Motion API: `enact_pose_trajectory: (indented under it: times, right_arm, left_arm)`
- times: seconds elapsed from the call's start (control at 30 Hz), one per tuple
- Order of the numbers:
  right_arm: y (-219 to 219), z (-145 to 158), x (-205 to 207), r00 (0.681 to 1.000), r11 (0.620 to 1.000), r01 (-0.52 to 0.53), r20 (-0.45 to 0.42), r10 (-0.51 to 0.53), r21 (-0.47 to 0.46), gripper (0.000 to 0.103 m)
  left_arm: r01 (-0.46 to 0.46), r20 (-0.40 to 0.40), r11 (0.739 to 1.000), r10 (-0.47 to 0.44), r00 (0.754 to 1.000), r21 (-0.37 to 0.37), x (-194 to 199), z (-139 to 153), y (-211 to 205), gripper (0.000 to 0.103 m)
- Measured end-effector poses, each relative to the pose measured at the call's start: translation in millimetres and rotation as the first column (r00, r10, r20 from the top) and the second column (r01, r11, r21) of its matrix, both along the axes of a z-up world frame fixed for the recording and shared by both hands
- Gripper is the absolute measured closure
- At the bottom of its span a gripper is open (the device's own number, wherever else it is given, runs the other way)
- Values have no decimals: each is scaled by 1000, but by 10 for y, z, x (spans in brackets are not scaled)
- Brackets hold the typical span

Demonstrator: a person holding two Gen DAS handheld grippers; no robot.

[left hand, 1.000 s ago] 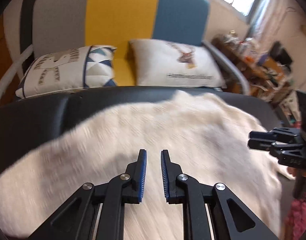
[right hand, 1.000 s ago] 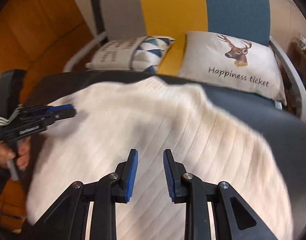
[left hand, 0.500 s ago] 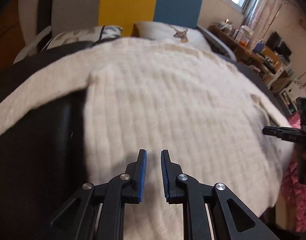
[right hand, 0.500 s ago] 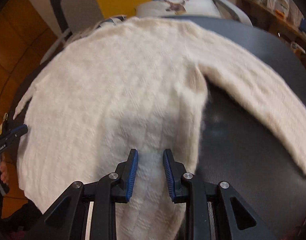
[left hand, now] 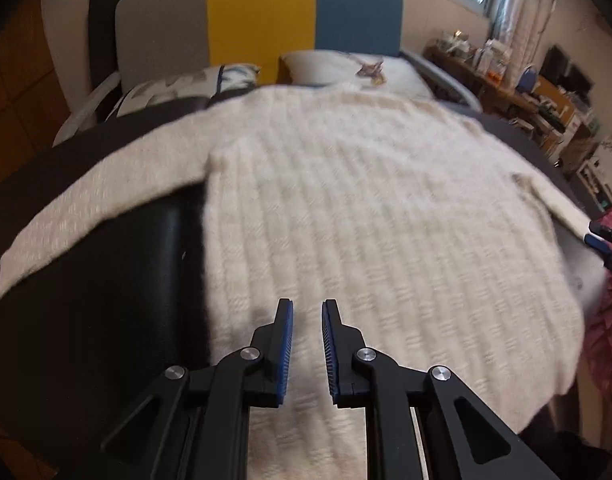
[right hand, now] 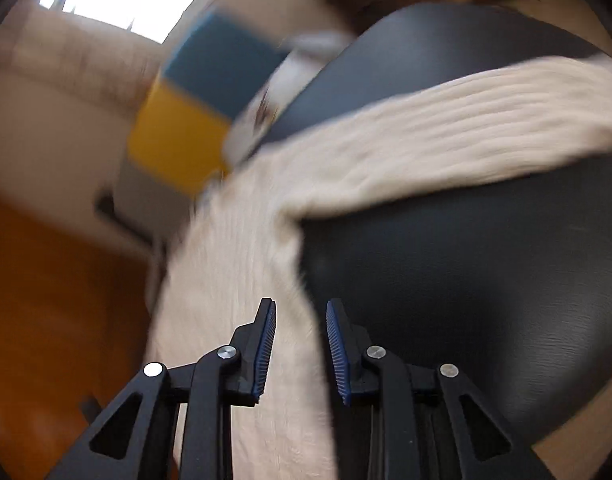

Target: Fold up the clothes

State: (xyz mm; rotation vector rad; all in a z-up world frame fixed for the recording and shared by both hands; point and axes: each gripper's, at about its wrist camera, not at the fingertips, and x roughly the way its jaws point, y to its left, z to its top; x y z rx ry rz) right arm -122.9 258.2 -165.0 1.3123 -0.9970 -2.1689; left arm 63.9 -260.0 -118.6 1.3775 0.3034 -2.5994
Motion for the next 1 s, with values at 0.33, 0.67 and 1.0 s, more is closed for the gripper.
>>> enact_pose_trajectory:
  times: [0.33,0.67,1.0]
  right_arm:
    - [1427,-339,-254,837,852,520,166,-522,60,70]
    - [1420,-369,-559,818,830,543,139,-557,130,82]
    - [1053,-102,-763,922,914,388,-49,-385,117,96]
  left_arm:
    - [137,19,987,-139,990,85,-683,-123,685,83]
    - [156,79,979,-167,983,132,-884,-379,869,81]
    - [141,77,957,-165,983,256,-949,-301,775,80]
